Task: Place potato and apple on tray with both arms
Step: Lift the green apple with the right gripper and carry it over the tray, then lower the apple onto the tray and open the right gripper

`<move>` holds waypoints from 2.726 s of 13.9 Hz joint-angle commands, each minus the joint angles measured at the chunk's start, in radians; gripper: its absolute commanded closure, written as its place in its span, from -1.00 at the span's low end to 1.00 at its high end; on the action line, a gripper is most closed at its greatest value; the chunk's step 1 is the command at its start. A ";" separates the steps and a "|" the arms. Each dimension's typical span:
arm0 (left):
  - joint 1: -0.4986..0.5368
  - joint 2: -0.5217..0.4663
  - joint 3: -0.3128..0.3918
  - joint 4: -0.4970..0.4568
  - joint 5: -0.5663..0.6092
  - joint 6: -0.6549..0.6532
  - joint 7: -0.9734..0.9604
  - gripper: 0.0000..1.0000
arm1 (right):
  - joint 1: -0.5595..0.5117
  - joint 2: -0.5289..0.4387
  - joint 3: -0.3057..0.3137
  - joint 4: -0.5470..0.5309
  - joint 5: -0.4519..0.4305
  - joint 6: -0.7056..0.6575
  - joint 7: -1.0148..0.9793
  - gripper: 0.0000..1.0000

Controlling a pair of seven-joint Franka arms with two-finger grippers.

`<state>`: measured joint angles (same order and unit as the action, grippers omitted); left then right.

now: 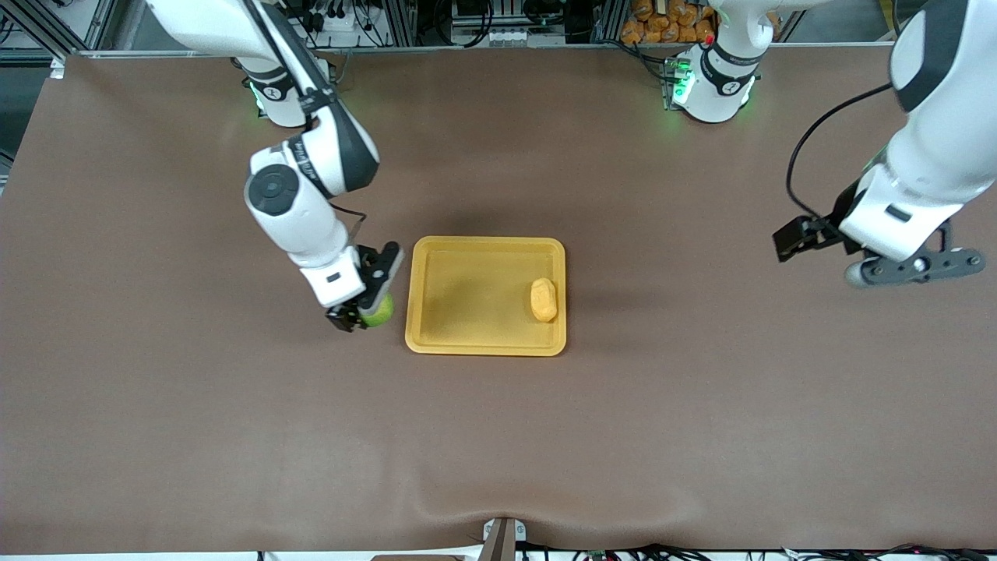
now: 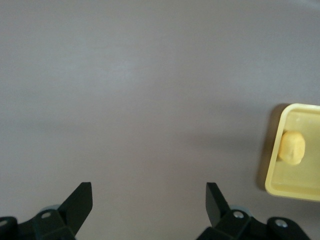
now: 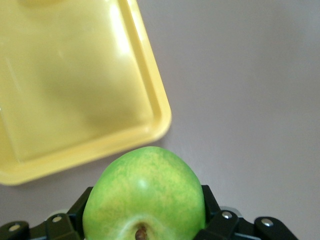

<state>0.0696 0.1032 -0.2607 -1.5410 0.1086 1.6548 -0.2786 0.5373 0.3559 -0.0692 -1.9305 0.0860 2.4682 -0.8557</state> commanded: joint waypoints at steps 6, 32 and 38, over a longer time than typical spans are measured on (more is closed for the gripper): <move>0.053 -0.125 -0.002 -0.056 -0.056 -0.085 0.061 -1.00 | 0.131 0.189 -0.012 0.134 0.009 -0.018 -0.008 1.00; -0.108 -0.181 0.209 -0.065 -0.089 -0.148 0.113 -1.00 | 0.092 0.006 -0.023 0.125 0.003 -0.446 0.320 -1.00; -0.094 -0.189 0.209 -0.059 -0.089 -0.150 0.114 -1.00 | -0.135 -0.035 -0.024 0.264 -0.005 -0.716 0.300 -1.00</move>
<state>-0.0287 -0.0660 -0.0539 -1.5970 0.0403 1.5102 -0.1635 0.4625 0.3231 -0.1115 -1.7372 0.0845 1.8393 -0.5551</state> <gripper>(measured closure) 0.000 0.000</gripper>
